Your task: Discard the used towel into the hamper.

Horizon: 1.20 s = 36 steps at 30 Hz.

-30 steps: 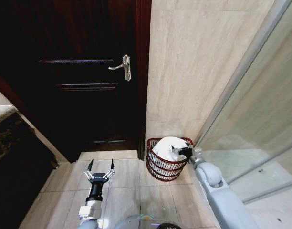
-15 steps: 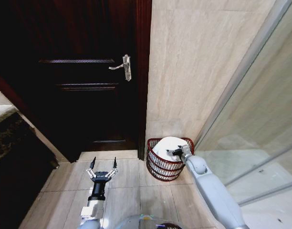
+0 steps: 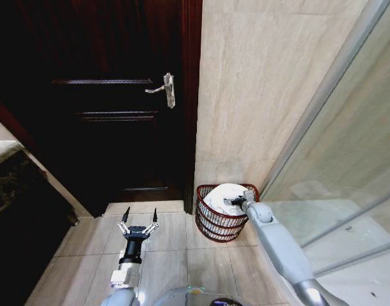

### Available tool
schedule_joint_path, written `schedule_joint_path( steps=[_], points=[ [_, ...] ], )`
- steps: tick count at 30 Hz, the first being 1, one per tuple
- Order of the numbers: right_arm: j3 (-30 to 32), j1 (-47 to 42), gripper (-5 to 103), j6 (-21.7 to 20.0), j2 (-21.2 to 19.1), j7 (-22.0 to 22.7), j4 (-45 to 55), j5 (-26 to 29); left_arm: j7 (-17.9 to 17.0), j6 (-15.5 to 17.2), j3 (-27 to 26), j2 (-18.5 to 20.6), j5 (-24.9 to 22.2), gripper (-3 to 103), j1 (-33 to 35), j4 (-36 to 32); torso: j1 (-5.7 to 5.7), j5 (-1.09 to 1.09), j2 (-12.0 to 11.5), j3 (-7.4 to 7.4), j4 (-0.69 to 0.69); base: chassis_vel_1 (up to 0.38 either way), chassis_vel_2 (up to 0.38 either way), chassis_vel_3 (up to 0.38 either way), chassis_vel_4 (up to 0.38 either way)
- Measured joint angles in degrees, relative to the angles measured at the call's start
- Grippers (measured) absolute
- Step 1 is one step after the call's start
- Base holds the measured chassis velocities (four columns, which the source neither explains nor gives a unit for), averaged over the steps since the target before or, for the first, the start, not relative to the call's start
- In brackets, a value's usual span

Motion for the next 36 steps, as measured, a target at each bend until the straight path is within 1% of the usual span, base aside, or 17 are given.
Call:
schedule_joint_path(
  steps=[5, 15, 19, 21, 22, 23, 24, 26, 27, 28, 29, 30, 31, 32, 33, 35, 36],
  points=[
    [0.2, 0.3, 100, 0.39, 0.91, -0.28, -3.19, -0.54, 0.15, 0.62, 0.5, -0.1, -0.01, 100, -0.64, 0.85, 0.0, 0.0, 0.0, 0.0, 0.0, 0.0, 0.0, 0.0, 0.0],
    [0.63, 0.46, 100, 1.39, 1.56, -0.41, -4.83, -2.37, 0.7, 1.21, 0.87, -0.02, 0.08, 100, -1.62, 1.16, 0.0, 0.02, 0.0, 0.0, 0.0, 0.0, 0.0, 0.0, 0.0],
    [1.16, -0.28, 100, 1.47, 0.99, -0.15, -2.56, -1.95, 0.76, 1.26, 0.91, 0.08, 0.08, 100, -1.7, 1.02, 0.01, 0.02, 0.0, 0.0, 0.0, 0.0, 0.0, 0.0, 0.0],
    [1.76, -1.76, 100, 1.96, 0.1, 1.47, 2.09, -0.3, 0.78, 1.35, 0.87, 0.12, -0.07, 100, -1.79, 0.85, 0.01, 0.03, -0.01, 0.01, -0.01, 0.0, 0.0, 0.0, 0.0],
    [2.16, -2.72, 100, 2.84, -0.27, 2.58, 4.86, 0.58, 0.78, 1.38, 0.85, 0.16, -0.29, 100, -1.91, 0.81, 0.01, 0.02, 0.0, 0.01, -0.01, 0.0, 0.0, 0.0, 0.0],
    [2.7, -4.5, 100, 4.87, -0.9, 3.97, 9.04, 1.72, 0.79, 1.45, 0.8, 0.27, -0.78, 100, -2.12, 0.8, 0.01, 0.0, 0.0, 0.01, -0.01, 0.0, 0.0, 0.0, 0.0],
    [2.7, -4.5, 100, 4.87, -0.9, 3.97, 9.04, 1.72, 0.79, 1.45, 0.8, 0.27, -0.78, 100, -2.12, 0.8, 0.01, 0.0, 0.0, 0.01, -0.01, 0.0, 0.0, 0.0, 0.0],
    [4.02, -7.73, 100, 8.99, -1.76, 5.71, 15.78, 2.45, 0.75, 1.85, 0.85, 0.4, -1.61, 100, -2.67, 0.9, 0.01, 0.02, 0.0, 0.01, -0.01, 0.0, 0.0, 0.0, 0.0],
    [4.02, -7.73, 100, 8.99, -1.76, 5.71, 15.78, 2.45, 0.75, 1.85, 0.85, 0.4, -1.61, 100, -2.67, 0.9, 0.01, 0.02, 0.0, 0.01, -0.01, 0.0, 0.0, 0.0, 0.0],
    [5.13, -9.7, 100, 11.55, -2.08, 6.71, 19.4, 2.5, 0.73, 2.18, 0.91, 0.41, -2.06, 100, -2.94, 0.99, 0.01, -0.01, 0.0, 0.0, -0.01, 0.0, 0.0, 0.0, 0.0],
    [6.47, -11.37, 100, 13.83, -2.2, 7.27, 22.34, 2.33, 0.75, 2.83, 1.02, 0.46, -2.72, 100, -3.31, 0.97, 0.01, 0.0, 0.0, 0.0, -0.02, 0.0, 0.0, 0.0, 0.0],
    [6.47, -11.37, 100, 13.83, -2.2, 7.27, 22.34, 2.33, 0.75, 2.83, 1.02, 0.46, -2.72, 100, -3.31, 0.97, 0.01, 0.0, 0.0, 0.0, -0.02, 0.0, 0.0, 0.0, 0.0],
    [8.89, -14.2, 100, 16.56, -2.28, 8.11, 27.41, 1.63, 0.81, 4.19, 1.23, 0.71, -4.25, 100, -4.06, 0.82, 0.01, 0.01, 0.0, 0.0, -0.01, 0.0, 0.0, 0.0, 0.0],
    [9.75, -15.51, 100, 17.33, -2.28, 8.59, 29.59, 1.46, 0.81, 4.64, 1.27, 0.87, -4.87, 100, -4.42, 0.82, 0.01, -0.01, 0.0, 0.0, -0.02, 0.0, 0.0, 0.0, 0.0],
    [9.75, -15.51, 100, 17.33, -2.28, 8.59, 29.59, 1.46, 0.81, 4.64, 1.27, 0.87, -4.87, 100, -4.42, 0.82, 0.01, -0.01, 0.0, 0.0, -0.02, 0.0, 0.0, 0.0, 0.0],
    [11.45, -19.94, 100, 20.77, -2.21, 10.84, 35.42, 0.37, 1.17, 6.11, 1.35, 1.24, -6.66, 100, -5.58, 0.81, 0.01, 0.01, 0.0, 0.0, 0.0, 0.0, 0.0, 0.0, 0.0],
    [12.2, -23.19, 100, 22.83, -1.99, 11.87, 38.43, -1.43, 1.43, 6.8, 1.5, 1.43, -7.59, 100, -6.25, 0.82, 0.01, 0.0, 0.0, -0.01, 0.0, 0.0, 0.0, 0.0, 0.0]
  ],
)
